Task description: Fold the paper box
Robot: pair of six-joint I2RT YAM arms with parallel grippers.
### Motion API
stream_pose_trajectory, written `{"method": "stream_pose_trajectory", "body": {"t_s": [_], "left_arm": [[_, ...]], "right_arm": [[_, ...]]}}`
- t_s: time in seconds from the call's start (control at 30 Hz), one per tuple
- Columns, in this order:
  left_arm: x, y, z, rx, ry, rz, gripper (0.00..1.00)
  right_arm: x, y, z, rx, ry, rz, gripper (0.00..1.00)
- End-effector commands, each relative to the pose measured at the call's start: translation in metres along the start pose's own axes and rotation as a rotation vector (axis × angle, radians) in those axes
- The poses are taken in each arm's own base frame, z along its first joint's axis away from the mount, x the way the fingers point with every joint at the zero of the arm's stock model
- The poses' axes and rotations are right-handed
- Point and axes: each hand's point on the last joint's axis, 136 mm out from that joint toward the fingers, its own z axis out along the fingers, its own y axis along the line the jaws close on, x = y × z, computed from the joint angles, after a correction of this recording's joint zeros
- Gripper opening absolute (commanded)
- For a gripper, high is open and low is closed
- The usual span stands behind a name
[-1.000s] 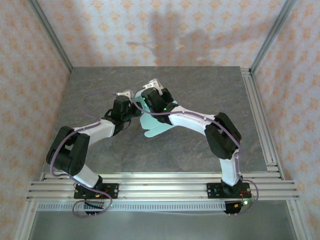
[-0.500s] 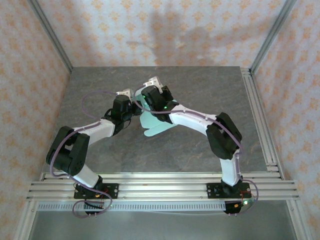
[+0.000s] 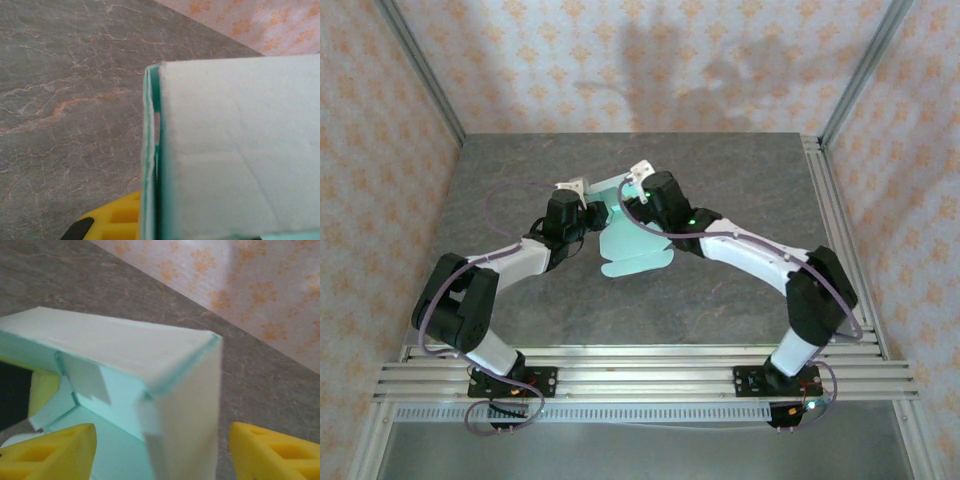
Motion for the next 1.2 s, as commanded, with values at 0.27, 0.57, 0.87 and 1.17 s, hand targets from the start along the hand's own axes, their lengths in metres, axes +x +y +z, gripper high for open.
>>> {"method": "stream_pose_trajectory", "body": {"t_s": [0.27, 0.57, 0.87, 1.17], "left_arm": [[-0.028, -0.004, -0.005, -0.040, -0.086, -0.261, 0.00], [-0.019, 0.016, 0.001, -0.042, -0.158, -0.704, 0.00], [-0.022, 0.012, 0.003, -0.034, -0.158, -0.867, 0.00], [-0.020, 0.012, 0.001, -0.041, -0.156, -0.880, 0.00]], "right_arm": [[-0.012, -0.045, -0.056, -0.031, -0.146, 0.455, 0.70], [0.020, -0.034, -0.078, 0.042, -0.244, 0.622, 0.74], [0.026, 0.007, -0.046, -0.066, -0.286, 0.740, 0.75], [0.015, 0.022, -0.014, -0.078, -0.265, 0.654, 0.65]]}}
